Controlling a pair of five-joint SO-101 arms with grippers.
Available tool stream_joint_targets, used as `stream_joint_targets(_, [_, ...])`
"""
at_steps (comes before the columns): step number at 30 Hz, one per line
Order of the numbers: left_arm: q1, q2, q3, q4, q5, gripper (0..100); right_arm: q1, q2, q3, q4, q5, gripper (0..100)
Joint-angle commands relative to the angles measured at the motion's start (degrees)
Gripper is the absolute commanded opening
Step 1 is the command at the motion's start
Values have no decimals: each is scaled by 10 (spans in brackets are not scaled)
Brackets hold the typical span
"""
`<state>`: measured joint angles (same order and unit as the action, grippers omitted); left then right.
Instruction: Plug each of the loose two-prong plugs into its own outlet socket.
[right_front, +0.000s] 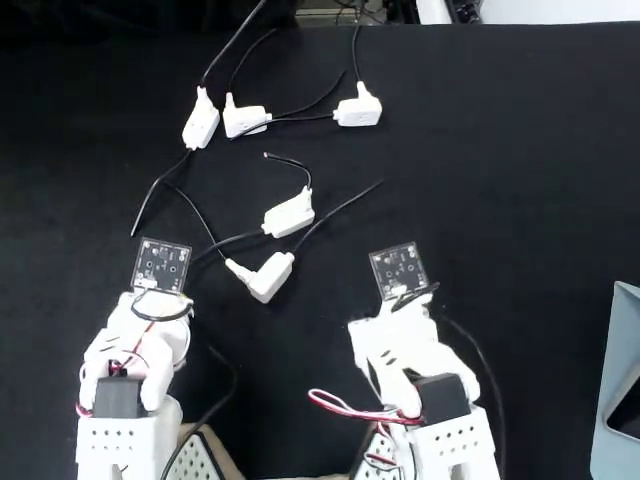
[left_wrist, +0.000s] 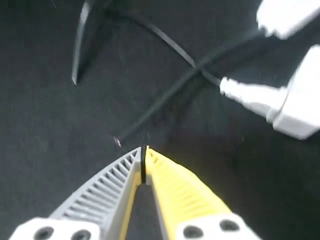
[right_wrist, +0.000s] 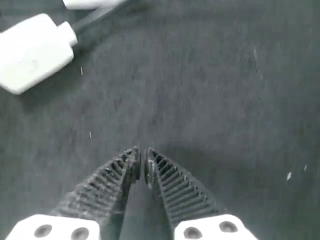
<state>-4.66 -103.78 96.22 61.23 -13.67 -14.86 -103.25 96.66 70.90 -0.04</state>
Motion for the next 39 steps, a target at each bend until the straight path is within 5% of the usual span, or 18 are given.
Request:
stream_joint_targets(1, [0,-4,11,60,-1,30,10,-50,-2,38,-1,14])
stream_joint_targets(12, [-7,-1,11,70,5,30,25,-48,-2,36,-1,14])
stream_joint_targets(20, [-15,-1,11,76,98,31,25,-48,-2,36,-1,14])
stream_joint_targets(39, [-16,-2,11,115,99,30,25,-48,-2,36,-1,14])
